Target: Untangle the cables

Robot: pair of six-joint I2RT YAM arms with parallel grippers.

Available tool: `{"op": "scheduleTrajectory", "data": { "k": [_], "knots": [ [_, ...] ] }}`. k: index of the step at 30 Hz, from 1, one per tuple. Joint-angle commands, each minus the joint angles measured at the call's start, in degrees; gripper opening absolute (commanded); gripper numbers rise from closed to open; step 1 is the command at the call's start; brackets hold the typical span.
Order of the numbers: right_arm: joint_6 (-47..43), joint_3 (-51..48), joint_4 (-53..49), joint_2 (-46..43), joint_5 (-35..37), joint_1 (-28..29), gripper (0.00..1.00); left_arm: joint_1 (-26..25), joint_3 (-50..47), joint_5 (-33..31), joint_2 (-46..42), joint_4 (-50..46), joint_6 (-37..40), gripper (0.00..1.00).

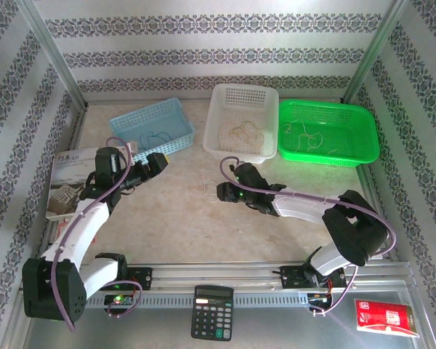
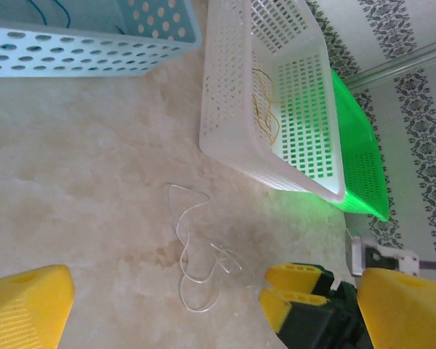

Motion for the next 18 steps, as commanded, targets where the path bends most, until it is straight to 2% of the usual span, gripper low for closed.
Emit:
{"op": "scheduleTrajectory", "data": {
  "k": [1,8,18],
  "knots": [
    [-1.24,0.55,-3.65,0.19,6.58,0.35,0.59,-1.21,-0.71,-1.66,-2.33,2.5,-1.64,1.0],
    [0.34,-0.92,-3.75,0.27,6.54,0.12,0.59,-4.02,-0.61,-5.4,-3.06,1.58,-1.2,1.0],
    [2.43,0.4,-3.03,6.61,4.18,-0.65,0.56,-8.14,0.8,-7.57,-1.65,1.65,-1.13,1.0]
  ]
}}
